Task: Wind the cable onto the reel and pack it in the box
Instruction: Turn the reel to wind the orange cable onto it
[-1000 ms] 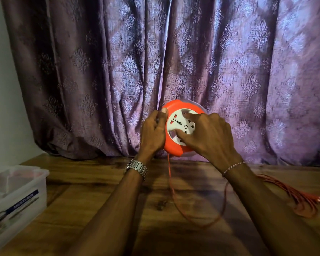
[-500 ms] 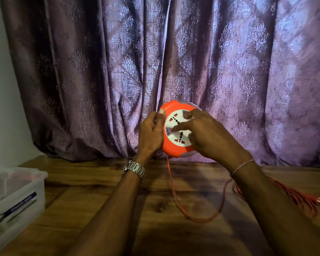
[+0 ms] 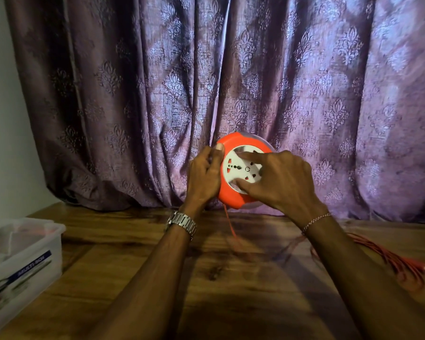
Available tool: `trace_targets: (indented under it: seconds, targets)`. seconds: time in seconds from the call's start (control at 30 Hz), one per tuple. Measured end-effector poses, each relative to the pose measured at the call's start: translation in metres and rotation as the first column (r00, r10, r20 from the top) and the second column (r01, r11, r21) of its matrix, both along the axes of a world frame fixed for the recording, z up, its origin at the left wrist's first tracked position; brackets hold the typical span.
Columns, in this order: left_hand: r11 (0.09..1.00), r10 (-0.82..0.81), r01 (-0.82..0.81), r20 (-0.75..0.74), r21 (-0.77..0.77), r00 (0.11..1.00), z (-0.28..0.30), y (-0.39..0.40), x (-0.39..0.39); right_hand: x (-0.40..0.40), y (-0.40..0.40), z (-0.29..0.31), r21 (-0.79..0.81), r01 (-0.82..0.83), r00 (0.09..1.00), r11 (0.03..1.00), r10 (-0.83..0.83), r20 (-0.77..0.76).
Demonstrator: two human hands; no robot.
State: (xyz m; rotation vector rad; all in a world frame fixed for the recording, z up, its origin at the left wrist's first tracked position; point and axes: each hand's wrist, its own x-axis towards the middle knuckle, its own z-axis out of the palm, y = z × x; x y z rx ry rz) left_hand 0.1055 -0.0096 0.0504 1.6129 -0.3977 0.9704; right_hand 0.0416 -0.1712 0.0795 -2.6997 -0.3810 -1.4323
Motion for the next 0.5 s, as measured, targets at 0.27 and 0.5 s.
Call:
trace_targets:
  seconds: [0.27,0.5]
  targets:
    - [1.000,0.004,-0.005,-0.035,-0.009,0.999,-0.001,-0.001,-0.002,0.001,0.000,0.002,-0.004,-0.011,0.996,1.000,0.011,0.083]
    - [0.999,0.002,-0.002,0.000,-0.046,1.000,0.002,0.002,-0.004,-0.003,-0.005,0.012,-0.137,-0.315,0.942,0.939,0.292,-0.164]
